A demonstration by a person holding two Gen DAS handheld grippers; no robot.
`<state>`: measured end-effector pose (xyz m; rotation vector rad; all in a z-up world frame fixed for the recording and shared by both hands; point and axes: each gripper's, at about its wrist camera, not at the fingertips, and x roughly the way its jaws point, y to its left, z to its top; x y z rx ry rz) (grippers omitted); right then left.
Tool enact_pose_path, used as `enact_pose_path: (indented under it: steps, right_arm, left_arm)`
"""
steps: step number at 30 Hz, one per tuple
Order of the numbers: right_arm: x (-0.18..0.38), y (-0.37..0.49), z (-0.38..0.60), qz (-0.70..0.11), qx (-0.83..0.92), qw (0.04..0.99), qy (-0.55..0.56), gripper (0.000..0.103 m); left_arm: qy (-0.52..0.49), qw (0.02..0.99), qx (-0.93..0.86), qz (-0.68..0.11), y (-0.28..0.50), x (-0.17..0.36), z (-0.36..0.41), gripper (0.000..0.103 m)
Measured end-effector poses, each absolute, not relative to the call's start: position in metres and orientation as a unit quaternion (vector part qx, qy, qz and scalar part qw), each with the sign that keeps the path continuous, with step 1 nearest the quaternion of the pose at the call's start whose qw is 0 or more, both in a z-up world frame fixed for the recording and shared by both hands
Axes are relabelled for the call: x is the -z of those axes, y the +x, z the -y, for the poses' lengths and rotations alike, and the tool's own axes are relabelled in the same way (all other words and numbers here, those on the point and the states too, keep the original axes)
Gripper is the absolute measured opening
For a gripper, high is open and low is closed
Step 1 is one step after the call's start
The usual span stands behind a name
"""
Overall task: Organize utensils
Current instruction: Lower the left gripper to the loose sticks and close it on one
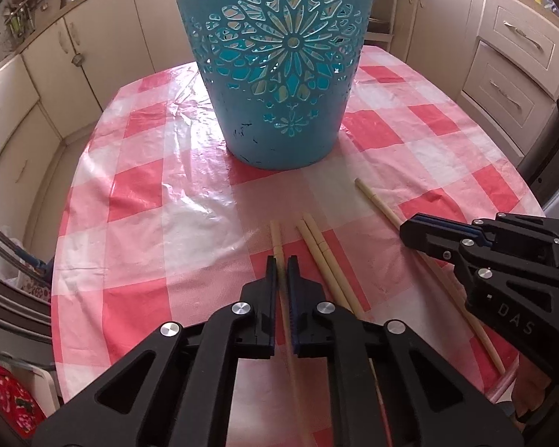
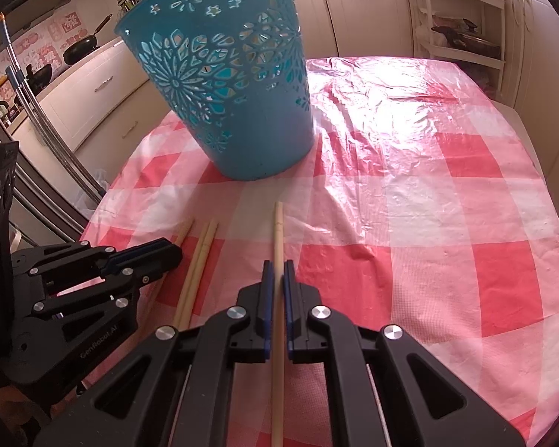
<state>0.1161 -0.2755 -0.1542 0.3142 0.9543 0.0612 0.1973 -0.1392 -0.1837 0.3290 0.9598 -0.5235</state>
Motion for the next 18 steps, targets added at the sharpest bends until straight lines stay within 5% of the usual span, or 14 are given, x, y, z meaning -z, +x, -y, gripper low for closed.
enact_pose_path:
  steps: [18]
  right_arm:
    - [0.153,0.118,0.267,-0.456,-0.02,0.883,0.113,0.006]
  left_arm:
    - [0.12,0.85,0.235,-0.455,0.203,0.185,0.129,0.015]
